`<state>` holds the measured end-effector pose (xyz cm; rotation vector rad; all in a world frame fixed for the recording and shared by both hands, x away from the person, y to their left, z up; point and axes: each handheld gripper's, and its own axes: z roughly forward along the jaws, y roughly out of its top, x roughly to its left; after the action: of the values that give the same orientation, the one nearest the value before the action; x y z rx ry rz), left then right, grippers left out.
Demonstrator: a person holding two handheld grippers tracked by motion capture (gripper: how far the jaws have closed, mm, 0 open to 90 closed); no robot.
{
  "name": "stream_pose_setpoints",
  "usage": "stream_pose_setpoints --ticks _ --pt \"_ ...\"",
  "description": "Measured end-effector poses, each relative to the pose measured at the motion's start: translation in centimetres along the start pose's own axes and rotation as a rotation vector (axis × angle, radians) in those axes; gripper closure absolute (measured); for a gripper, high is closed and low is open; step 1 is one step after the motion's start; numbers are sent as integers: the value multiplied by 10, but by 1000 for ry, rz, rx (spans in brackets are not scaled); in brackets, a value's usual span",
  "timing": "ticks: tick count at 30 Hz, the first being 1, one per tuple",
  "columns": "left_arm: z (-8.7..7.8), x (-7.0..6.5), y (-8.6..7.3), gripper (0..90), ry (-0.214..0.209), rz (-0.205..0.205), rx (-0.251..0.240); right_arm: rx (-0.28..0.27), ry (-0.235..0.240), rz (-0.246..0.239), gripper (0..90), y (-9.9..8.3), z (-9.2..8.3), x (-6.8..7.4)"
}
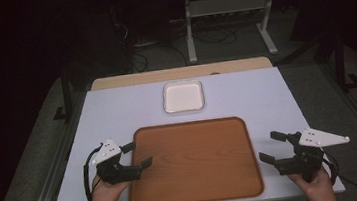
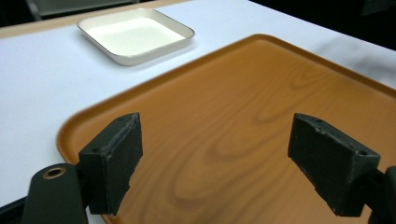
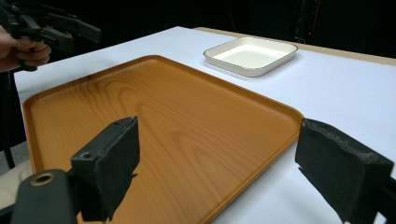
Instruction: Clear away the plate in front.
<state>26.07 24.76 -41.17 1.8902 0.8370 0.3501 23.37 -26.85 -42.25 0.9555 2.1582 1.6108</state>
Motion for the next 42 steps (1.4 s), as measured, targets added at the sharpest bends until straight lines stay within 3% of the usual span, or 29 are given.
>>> stream_pose_setpoints --ticks 7,10,19,30,33,42 --pt "17 8 8 188 13 -6 41 14 3 -13 131 0 3 1" --pt "24 8 13 187 45 6 61 10 5 -9 131 -1 2 0" --pt "34 15 18 193 55 -11 68 6 4 -6 132 -1 2 -1" --pt "39 14 31 219 24 18 82 -8 8 -5 132 -1 1 -3" --pt "43 17 37 230 -9 15 108 -8 7 -6 132 -1 1 -2" --pt "53 27 64 249 4 23 123 -16 9 -5 131 0 -1 -2"
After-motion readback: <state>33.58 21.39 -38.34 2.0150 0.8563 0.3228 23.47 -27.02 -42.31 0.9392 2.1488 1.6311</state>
